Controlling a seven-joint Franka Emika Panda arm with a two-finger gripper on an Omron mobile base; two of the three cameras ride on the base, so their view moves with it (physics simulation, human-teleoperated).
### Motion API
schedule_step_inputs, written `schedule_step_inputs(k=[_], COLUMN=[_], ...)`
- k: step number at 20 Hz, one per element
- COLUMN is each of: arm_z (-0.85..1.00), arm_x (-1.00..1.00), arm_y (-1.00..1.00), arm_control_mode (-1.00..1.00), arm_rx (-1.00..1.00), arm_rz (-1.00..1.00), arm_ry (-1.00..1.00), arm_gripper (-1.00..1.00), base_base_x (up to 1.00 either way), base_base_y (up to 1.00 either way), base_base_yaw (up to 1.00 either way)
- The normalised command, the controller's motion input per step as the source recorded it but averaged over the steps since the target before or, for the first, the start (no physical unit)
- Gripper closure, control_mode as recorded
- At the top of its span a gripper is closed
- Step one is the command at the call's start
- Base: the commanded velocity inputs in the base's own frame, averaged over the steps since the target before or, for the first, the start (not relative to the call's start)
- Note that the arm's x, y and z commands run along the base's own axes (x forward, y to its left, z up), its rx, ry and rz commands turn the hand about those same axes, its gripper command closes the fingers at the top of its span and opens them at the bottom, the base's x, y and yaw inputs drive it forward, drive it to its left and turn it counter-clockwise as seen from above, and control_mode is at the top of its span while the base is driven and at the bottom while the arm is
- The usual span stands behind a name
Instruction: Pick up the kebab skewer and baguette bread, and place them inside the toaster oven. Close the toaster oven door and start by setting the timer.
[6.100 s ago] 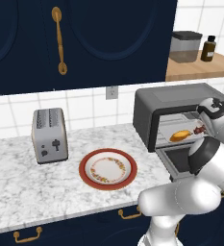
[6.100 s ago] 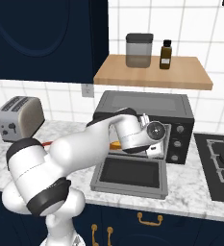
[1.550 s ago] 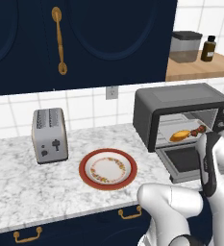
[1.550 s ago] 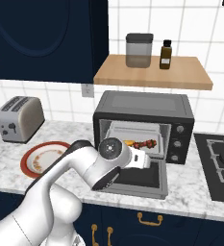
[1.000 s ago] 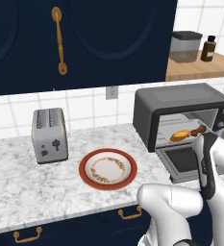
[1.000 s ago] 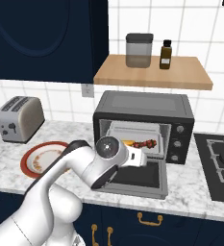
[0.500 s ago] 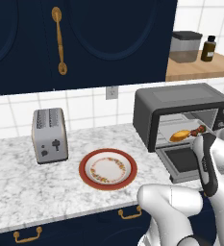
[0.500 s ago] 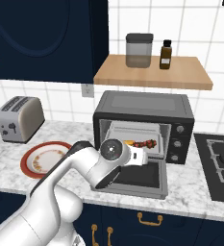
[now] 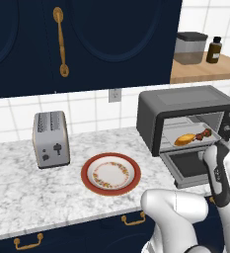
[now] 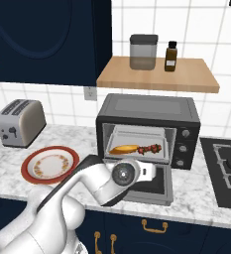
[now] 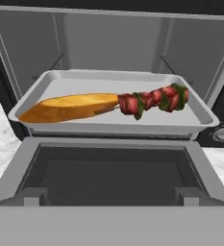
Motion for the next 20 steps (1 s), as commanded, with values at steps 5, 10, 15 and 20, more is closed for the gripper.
schedule_step_inputs(k=[5,10,15,20], arm_z=[-0.04,0.0,0.0,0.0], arm_x=[0.01,0.04,0.19,0.26], arm_y=[0.0,-0.04,-0.05,-0.07], arm_control_mode=[-1.0,-1.0,-1.0,-1.0], arm_rx=[0.0,0.01,0.02,0.03], arm_rz=[0.0,0.0,0.0,0.0], arm_ry=[-0.04,-0.04,-0.01,0.0], arm_gripper=[-1.0,-1.0,-1.0,-1.0], base_base_x=[0.0,0.0,0.0,0.0], base_base_y=[0.0,0.0,0.0,0.0], base_base_yaw=[0.0,0.0,0.0,0.0])
